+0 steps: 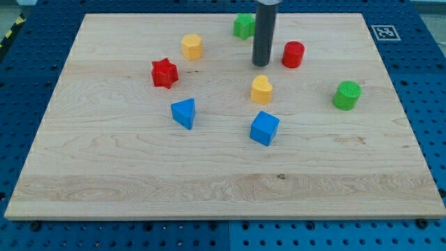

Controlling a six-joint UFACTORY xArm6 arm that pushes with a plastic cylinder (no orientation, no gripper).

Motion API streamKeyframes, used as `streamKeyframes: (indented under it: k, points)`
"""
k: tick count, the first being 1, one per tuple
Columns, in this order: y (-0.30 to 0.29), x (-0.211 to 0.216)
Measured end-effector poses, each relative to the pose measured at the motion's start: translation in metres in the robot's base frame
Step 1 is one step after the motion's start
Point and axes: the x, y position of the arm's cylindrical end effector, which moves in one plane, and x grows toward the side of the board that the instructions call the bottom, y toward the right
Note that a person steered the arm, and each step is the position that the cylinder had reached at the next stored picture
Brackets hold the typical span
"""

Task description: Move the red circle down a bit

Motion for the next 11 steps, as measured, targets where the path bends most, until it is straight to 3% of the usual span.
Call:
streamKeyframes:
  k: [2,4,5,7,11]
  points:
    - [0.042,0.043]
    - [0.139,0.043]
    - [0.159,0.047]
    - [0.152,0.096]
    - [0.139,0.090]
